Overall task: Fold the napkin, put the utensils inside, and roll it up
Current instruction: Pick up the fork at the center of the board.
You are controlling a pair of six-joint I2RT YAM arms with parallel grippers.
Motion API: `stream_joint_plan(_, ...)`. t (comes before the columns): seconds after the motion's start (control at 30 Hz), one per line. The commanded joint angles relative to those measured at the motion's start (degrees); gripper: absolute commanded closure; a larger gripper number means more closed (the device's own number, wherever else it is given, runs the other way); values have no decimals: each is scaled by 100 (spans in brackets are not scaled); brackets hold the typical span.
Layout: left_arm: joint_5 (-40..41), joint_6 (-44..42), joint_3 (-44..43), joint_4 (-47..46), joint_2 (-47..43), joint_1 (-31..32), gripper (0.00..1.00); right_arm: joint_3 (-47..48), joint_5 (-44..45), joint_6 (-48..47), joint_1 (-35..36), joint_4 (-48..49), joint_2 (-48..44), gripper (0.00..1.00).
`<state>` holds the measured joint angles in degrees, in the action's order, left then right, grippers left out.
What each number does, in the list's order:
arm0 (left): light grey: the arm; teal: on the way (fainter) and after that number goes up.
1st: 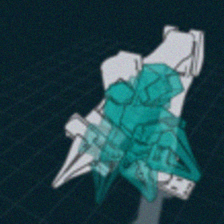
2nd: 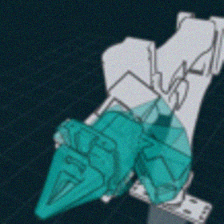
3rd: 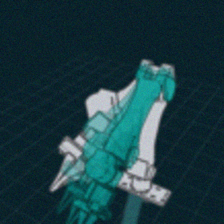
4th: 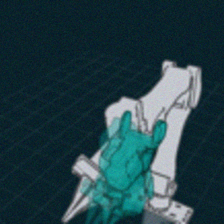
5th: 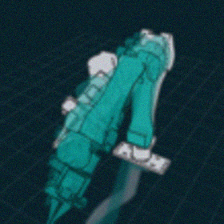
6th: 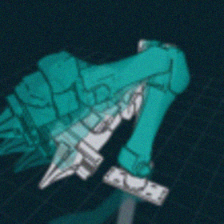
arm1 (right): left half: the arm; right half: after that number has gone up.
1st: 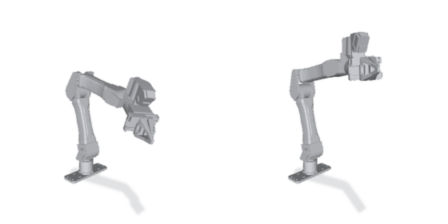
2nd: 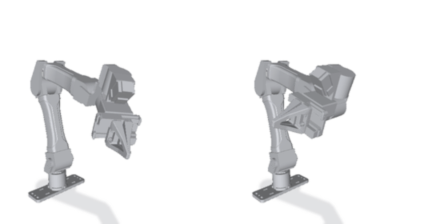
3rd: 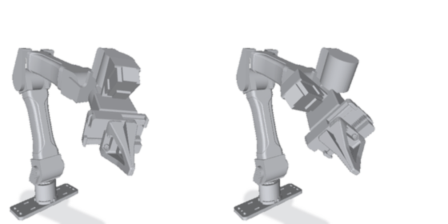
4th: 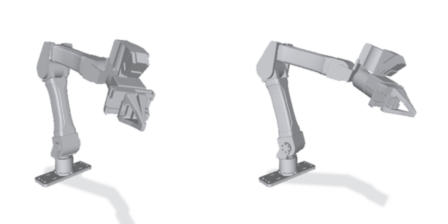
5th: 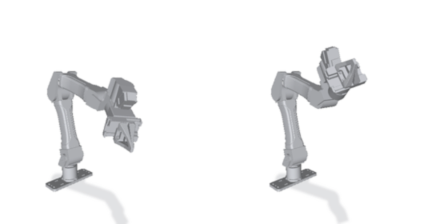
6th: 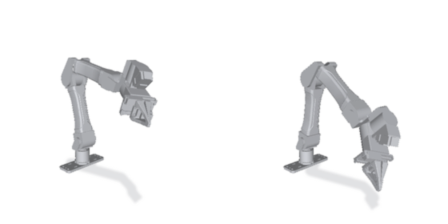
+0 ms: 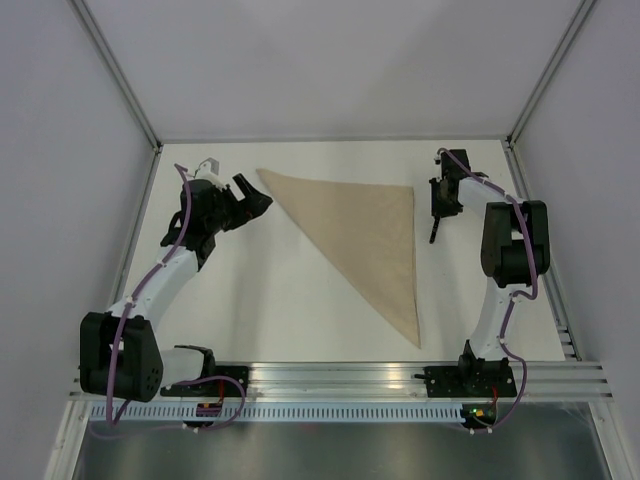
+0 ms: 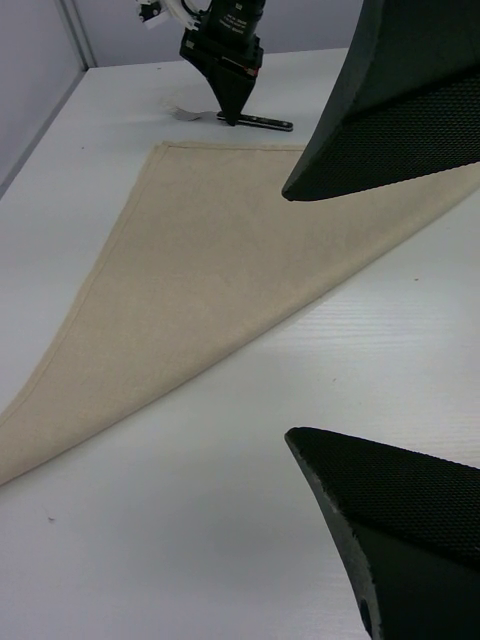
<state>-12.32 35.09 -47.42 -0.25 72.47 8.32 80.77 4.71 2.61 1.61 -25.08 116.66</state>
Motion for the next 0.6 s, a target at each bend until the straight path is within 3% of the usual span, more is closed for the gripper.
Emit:
stream_joint_plan(0.0, -25, -134, -232, 200, -206, -32, 3, -26, 66, 178, -117, -305, 278, 75)
stream_joint_plan(0.17, -87, -73, -277, 236, -303, -23, 3, 0, -75, -15, -125, -269, 226, 99)
stream_joint_plan(0.37, -69, -116, -417, 420, -470, -23, 3, 149, -312, -594, -117, -365, -502, 100)
stream_joint_plan(0.57, 27, -160, -698, 701, -707, -23, 3, 536, -918, -991, 173, -1060, -1039, 100)
